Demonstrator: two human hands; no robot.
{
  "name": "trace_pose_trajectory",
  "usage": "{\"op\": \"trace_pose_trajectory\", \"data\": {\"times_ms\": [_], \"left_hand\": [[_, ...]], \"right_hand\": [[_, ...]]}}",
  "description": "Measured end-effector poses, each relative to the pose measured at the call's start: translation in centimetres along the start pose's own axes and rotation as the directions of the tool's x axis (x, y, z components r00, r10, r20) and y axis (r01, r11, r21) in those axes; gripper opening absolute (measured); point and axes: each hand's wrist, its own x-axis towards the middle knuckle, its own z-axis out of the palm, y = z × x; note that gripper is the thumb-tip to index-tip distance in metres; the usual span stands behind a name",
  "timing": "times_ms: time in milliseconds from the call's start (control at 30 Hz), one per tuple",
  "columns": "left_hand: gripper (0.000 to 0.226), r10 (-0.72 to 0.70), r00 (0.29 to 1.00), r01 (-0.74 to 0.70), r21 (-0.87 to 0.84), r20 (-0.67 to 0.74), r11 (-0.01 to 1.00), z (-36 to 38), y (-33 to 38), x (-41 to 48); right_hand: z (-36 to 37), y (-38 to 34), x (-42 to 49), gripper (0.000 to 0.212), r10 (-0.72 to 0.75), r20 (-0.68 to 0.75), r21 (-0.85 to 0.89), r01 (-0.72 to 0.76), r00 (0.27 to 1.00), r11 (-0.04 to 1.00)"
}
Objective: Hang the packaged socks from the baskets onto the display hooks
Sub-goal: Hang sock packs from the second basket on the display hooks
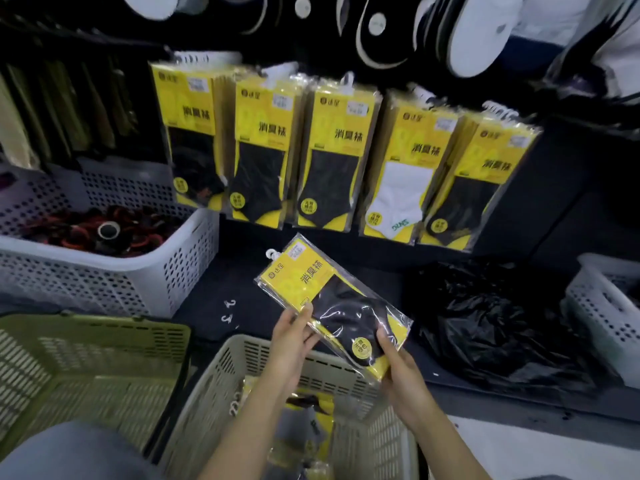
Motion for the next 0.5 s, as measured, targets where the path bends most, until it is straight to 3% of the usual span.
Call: {"op": "trace_pose_trajectory", "data": {"times_ms": [133, 267, 367, 500], "left_hand": [[0.019, 0.194, 0.979, -0.203, 0.2, 0.065, 0.959, 2.5, 4.7, -0.2], [0.021, 0.286, 0.924, -0.362, 0.338, 0.256, 0.869, 6.1, 8.6, -0.2], [0.027, 0.313, 0.87, -0.45, 0.355, 0.381, 0.82, 8.9, 10.1, -0.3], [0.031, 0.381, 0.833, -0.528, 0.366, 0.402, 0.767, 11.4, 11.4, 0.1]], "right_hand": [[0.1, -5.4, -0.7, 0.06, -0.246, -0.198, -0.038, 0.243, 0.949, 0.969], [1.4, -12.2, -1.0, 0.054, -0.478, -0.069, -0.184, 0.459, 0.876, 0.869], [2.3, -15.9, -2.2, 0.039, -0.608, -0.074, -0.207, 0.584, 0.791, 0.785], [1.8, -18.0, -3.0, 0.027, -0.668, -0.103, -0.179, 0.647, 0.737, 0.742]]}}
